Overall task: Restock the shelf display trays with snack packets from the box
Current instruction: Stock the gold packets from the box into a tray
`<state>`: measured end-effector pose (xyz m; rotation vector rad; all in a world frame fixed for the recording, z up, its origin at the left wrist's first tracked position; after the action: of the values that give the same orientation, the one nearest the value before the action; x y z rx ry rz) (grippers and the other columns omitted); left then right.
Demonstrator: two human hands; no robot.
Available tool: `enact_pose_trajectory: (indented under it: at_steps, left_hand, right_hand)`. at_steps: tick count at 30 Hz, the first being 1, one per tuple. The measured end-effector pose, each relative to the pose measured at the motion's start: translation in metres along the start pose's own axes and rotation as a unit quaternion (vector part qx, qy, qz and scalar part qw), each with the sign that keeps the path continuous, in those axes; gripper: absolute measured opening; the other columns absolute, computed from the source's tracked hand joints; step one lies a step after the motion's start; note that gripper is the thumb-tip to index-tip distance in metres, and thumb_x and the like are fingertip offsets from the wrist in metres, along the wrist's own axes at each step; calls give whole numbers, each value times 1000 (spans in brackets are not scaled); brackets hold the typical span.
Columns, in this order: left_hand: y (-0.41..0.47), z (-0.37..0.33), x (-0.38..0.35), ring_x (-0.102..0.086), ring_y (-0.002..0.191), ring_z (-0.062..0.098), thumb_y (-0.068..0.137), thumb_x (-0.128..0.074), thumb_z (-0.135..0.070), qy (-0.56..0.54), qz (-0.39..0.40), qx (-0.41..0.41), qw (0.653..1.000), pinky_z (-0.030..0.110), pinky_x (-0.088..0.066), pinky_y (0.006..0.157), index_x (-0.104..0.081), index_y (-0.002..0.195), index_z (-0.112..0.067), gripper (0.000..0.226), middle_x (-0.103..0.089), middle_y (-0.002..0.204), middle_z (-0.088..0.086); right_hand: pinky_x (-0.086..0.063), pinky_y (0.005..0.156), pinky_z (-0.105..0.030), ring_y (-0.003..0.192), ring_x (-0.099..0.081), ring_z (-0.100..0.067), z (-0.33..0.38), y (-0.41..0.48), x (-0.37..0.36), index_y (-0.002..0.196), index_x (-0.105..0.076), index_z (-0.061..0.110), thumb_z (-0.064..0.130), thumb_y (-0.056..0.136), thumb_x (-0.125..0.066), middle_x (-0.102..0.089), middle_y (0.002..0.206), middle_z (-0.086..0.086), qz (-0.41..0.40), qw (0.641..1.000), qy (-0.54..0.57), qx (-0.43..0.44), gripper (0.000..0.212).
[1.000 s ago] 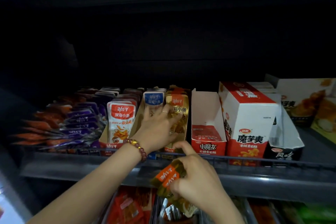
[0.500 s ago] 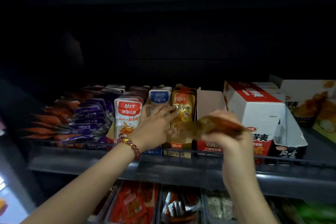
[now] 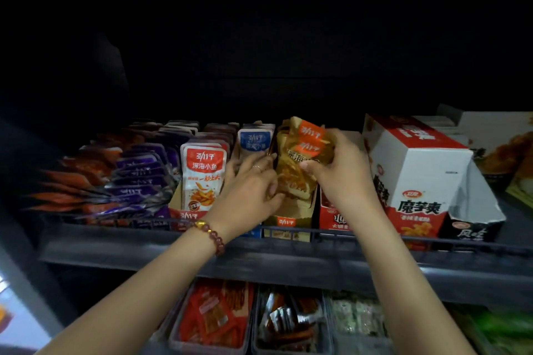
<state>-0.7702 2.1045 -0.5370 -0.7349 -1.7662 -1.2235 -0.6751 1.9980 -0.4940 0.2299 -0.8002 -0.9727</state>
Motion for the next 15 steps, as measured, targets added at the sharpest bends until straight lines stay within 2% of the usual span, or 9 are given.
enact_pose_trajectory:
  at_steps: [2, 3, 4, 7, 8, 10, 12, 13, 15]
  left_hand:
    - [-2, -4, 0, -6, 141, 7, 91, -55, -36, -2, -8, -13, 1000, 30, -2, 109, -50, 79, -20, 20, -29, 153, -1]
    - [-2, -5, 1, -5, 140, 7, 91, -55, -36, -6, -12, -18, 1000, 30, -2, 109, -49, 81, -20, 19, -28, 154, -1]
    - [-2, -5, 2, -4, 140, 7, 91, -56, -36, -11, -16, -21, 1000, 29, -2, 109, -49, 84, -21, 18, -27, 154, -1]
    - [-2, -3, 0, -3, 140, 4, 90, -58, -35, -30, -9, -16, 999, 27, -1, 108, -47, 93, -24, 16, -23, 156, -3]
    - [-2, -3, 0, -2, 140, 3, 89, -58, -35, -36, -6, -14, 999, 26, -1, 108, -46, 96, -25, 17, -22, 156, -4]
    - [-2, -3, 0, -6, 141, 5, 89, -60, -33, -57, -2, -9, 998, 27, -2, 111, -43, 100, -26, 21, -21, 155, -5]
    - [-4, -1, -2, -18, 140, 15, 87, -62, -30, -100, 16, 11, 995, 37, -15, 116, -40, 102, -27, 27, -21, 153, -5]
    - [-4, -1, -3, -27, 136, 20, 86, -63, -30, -120, 27, 17, 992, 41, -28, 112, -39, 103, -28, 29, -22, 151, -6]
    - [-3, -3, -3, -44, 123, 21, 86, -63, -30, -122, 38, 12, 992, 38, -45, 99, -39, 103, -28, 29, -27, 143, -7]
  right_hand:
    - [-52, 65, -30, 81, -63, -14, 6, -4, -4, 142, -23, 27, 23, 86, -68, -61, 97, 4, -15, 993, -107, 37, 72]
    - [-51, 60, -30, 80, -63, -15, 8, -7, -5, 144, -17, 27, 22, 86, -67, -62, 98, 3, -33, 986, -153, 57, 76]
    - [-50, 60, -29, 87, -63, -17, 10, -9, -7, 145, -18, 24, 19, 86, -67, -62, 104, 0, -51, 978, -188, 80, 77]
    - [-51, 77, -32, 115, -52, -21, 8, -11, -13, 142, -31, 18, 14, 86, -66, -55, 128, -5, -60, 959, -260, 96, 66]
    - [-49, 80, -32, 117, -51, -20, 5, -11, -15, 140, -34, 17, 13, 86, -65, -54, 129, -5, -54, 957, -271, 88, 62]
    - [-48, 76, -30, 111, -56, -21, 5, -12, -17, 135, -41, 16, 8, 87, -63, -58, 124, -5, -59, 955, -278, 85, 54]
    - [-47, 67, -31, 100, -61, -24, 9, -13, -20, 127, -49, 13, 1, 83, -60, -63, 113, -7, -77, 956, -260, 111, 47]
    - [-47, 64, -32, 97, -62, -25, 11, -13, -22, 124, -52, 12, 1, 81, -58, -64, 109, -8, -82, 959, -243, 125, 44]
    - [-48, 62, -32, 95, -63, -25, 14, -11, -26, 122, -54, 12, 12, 78, -48, -65, 109, -8, -91, 962, -210, 147, 44]
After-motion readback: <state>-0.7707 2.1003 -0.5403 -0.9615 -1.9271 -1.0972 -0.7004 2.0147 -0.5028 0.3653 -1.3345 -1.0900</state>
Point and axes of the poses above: each hand's wrist, its own y-axis towards the middle knuckle, its own x-axis out of the back of the hand, z = x × y, the point moved 8 cm from there along y, towards the middle knuckle
